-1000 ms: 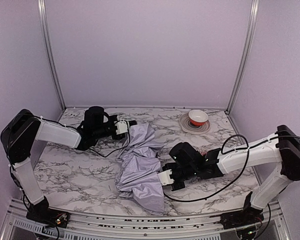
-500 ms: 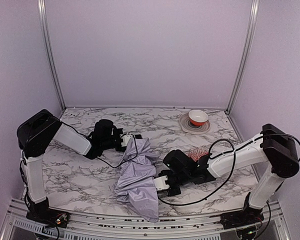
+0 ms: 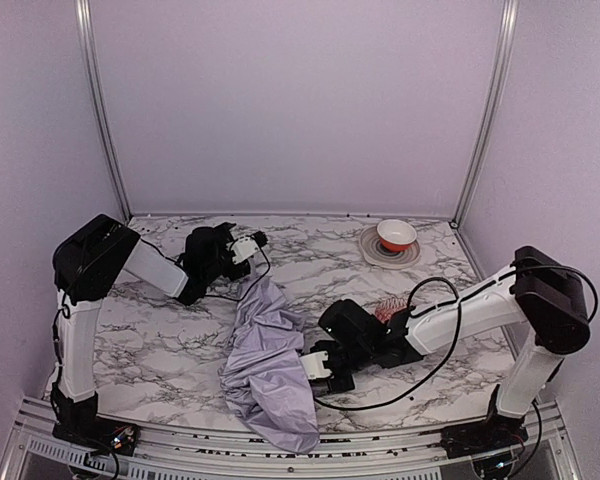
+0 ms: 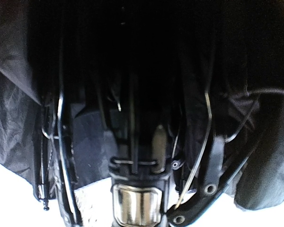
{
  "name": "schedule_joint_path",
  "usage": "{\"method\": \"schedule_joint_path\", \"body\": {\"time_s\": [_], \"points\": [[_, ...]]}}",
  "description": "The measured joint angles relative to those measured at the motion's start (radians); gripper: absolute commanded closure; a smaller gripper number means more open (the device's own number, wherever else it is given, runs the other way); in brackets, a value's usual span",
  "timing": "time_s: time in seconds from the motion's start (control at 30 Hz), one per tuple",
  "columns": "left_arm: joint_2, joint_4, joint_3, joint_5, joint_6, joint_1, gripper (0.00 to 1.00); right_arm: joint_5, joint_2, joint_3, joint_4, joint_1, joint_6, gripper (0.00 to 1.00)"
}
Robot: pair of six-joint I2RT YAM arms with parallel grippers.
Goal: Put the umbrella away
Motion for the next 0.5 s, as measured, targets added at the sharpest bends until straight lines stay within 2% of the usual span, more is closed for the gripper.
{"method": "schedule_joint_path", "body": {"time_s": [0.2,0.27,0.33,0.4,0.47,0.5], "points": [[0.039,0.005,0.103,-0.263,-0.113,0.126,0.02,0.001,0.031,0.032,0.003,0.001,0.020,1.00],[-0.010,-0.037,0.087,-0.317,-0.162,0.159,0.08,0.001,0.034,0.035,0.004,0.002,0.023,1.00],[-0.142,-0.144,0.024,-0.343,-0.212,0.156,0.17,-0.001,0.038,0.040,0.002,0.002,0.025,1.00],[-0.324,-0.263,-0.045,-0.331,-0.270,0.096,0.25,-0.008,0.045,0.054,-0.011,0.000,0.028,1.00],[-0.588,-0.392,-0.126,-0.241,-0.335,-0.017,0.24,-0.021,0.060,0.073,-0.024,-0.004,0.036,1.00],[-0.660,-0.420,-0.144,-0.205,-0.350,-0.103,0.21,-0.030,0.070,0.088,-0.033,-0.008,0.042,1.00]]}}
